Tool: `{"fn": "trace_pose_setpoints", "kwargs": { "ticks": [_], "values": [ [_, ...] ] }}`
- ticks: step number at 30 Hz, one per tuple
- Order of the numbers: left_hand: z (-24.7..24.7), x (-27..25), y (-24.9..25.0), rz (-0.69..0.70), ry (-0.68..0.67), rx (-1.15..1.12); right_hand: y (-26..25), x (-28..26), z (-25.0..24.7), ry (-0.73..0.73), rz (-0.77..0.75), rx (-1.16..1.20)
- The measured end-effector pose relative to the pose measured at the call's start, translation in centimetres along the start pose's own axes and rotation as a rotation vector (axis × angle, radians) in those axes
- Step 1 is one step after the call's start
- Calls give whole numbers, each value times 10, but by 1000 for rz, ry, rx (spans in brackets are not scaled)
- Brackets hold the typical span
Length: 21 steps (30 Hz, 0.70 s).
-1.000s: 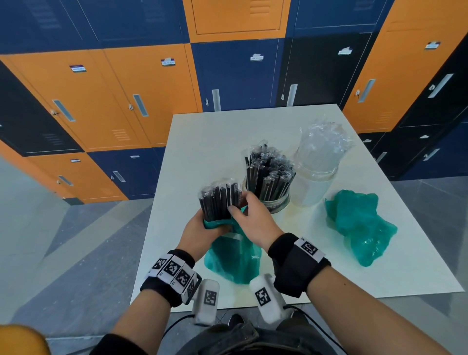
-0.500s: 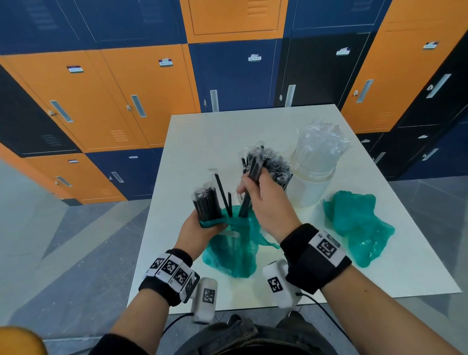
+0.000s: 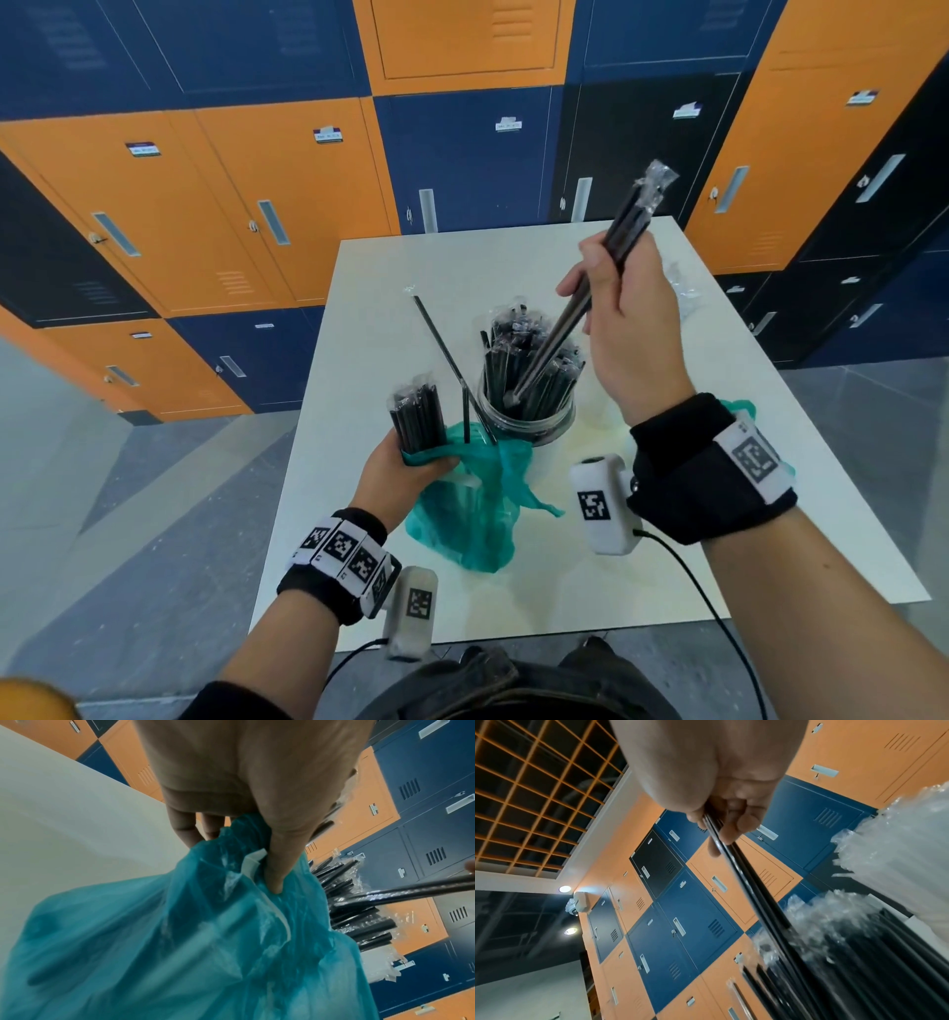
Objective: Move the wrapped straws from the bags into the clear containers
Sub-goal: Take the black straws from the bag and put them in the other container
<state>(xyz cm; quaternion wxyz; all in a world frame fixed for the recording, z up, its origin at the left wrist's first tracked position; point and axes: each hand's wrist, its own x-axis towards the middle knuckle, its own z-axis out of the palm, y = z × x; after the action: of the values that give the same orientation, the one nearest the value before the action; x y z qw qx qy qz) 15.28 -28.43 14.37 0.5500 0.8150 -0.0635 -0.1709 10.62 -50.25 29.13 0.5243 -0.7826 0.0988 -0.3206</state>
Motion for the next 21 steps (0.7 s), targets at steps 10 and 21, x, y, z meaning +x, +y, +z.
{"fn": "trace_pose_setpoints", "kwargs": {
  "ticks": [10,21],
  "values": [
    [-1,6,1,-12,-14,45,67,-27,22,-191,78,-692],
    [1,12,-1,-8,-17,37,65,-32,25,-282,-220,-441]
  ]
}}
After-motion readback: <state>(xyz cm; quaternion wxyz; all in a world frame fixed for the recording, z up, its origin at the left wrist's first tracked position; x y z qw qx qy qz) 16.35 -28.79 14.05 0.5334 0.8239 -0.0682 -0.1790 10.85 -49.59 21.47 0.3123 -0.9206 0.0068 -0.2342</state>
